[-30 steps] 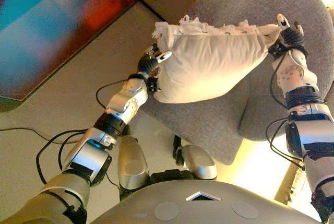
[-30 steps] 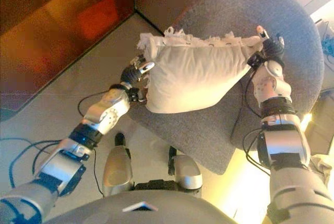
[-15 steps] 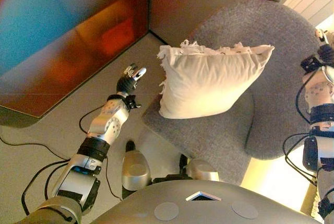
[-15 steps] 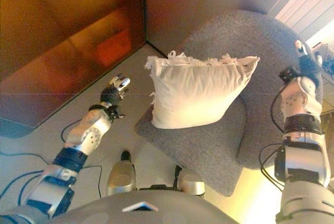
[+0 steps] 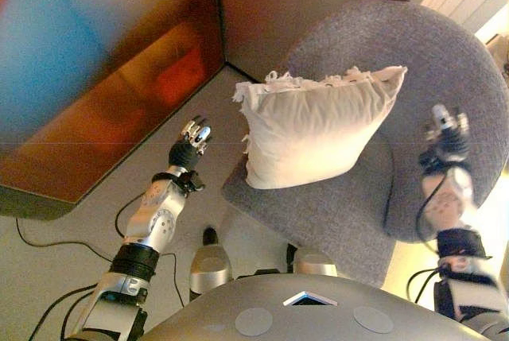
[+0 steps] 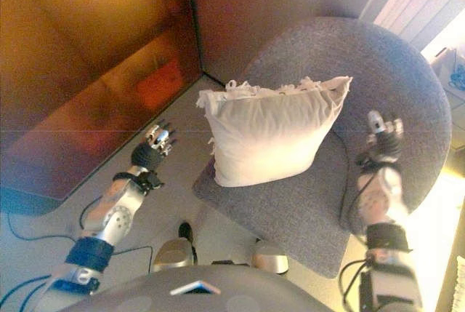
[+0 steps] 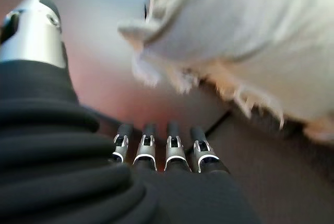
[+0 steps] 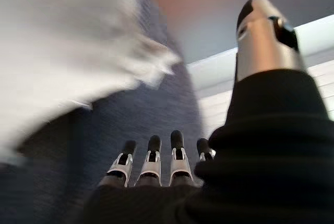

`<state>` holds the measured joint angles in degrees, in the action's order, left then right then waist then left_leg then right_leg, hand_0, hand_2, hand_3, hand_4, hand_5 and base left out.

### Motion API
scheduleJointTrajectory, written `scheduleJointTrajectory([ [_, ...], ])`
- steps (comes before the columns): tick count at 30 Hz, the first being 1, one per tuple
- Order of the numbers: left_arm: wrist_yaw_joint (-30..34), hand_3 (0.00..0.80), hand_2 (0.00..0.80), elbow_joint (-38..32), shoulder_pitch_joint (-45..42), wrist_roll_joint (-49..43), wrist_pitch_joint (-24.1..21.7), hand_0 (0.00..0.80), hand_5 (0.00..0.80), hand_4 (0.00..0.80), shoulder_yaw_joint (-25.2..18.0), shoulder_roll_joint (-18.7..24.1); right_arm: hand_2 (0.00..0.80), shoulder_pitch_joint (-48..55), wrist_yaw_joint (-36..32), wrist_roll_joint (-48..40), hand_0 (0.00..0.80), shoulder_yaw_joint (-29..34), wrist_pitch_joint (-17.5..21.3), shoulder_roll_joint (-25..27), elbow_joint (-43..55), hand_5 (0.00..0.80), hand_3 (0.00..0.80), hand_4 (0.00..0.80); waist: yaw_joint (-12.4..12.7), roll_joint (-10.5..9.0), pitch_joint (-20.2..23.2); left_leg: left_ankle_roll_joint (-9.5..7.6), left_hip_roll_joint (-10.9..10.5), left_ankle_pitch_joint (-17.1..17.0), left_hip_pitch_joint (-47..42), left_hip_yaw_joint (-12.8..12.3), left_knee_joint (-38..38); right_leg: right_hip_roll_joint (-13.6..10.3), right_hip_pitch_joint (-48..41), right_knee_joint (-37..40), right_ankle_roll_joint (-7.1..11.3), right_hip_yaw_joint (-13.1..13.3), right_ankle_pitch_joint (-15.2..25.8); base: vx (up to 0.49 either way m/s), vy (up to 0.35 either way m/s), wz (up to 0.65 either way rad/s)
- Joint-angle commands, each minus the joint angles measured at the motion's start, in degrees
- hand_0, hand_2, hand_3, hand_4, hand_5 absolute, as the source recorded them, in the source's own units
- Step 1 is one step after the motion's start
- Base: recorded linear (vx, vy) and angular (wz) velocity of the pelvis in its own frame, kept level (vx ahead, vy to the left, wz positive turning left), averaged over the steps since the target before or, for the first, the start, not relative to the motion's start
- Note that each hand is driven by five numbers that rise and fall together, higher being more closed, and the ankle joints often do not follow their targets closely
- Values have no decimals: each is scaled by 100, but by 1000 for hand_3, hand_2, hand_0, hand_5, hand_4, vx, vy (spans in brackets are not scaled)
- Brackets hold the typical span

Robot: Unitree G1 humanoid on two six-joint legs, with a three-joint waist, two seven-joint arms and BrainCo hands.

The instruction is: Pick up the cushion and take it to the sofa

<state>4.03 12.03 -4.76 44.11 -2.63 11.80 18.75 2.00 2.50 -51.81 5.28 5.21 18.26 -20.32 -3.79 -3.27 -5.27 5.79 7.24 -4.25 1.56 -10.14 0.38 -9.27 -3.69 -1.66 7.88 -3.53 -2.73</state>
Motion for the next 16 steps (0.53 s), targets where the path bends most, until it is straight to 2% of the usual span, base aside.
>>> scheduleJointTrajectory([
  [1, 328, 0, 0, -174, -63, -147, -677, 0, 0, 0, -205, -69, 0, 53, -1002, -604, 0, -285, 524, -296, 548, 0, 0, 0, -32, -53, 92, -23, 212, 607, -286, -46, 630, -218, 561, 323, 240, -34, 1064, -138, 70, -15],
  [6, 566, 0, 0, -150, -232, -280, -779, 0, 0, 0, -122, -18, 0, 359, -1185, -1002, 0, -820, 397, -641, 190, 0, 0, 0, -76, -27, 87, -152, -1, 655, -319, -132, 564, -235, 651, 340, 273, -31, 1139, -112, 86, -11],
  [9, 603, 0, 0, -110, -308, -127, -960, 0, 0, 0, -124, -12, 0, 543, -1236, -975, 0, -904, 663, -751, 96, 0, 0, 0, -127, 17, 94, -197, -46, 679, -335, -185, 560, -255, 721, 267, 283, 11, 1143, -51, 76, -10],
  [16, 296, 0, 0, -131, -171, -75, -964, 0, 0, 0, 14, -23, 0, 395, -1057, -991, 0, -1141, 753, -764, 197, 0, 0, 0, -124, 48, 72, -260, -193, 729, -334, -189, 536, -333, 769, 294, 310, -17, 1205, -29, 46, -7],
])
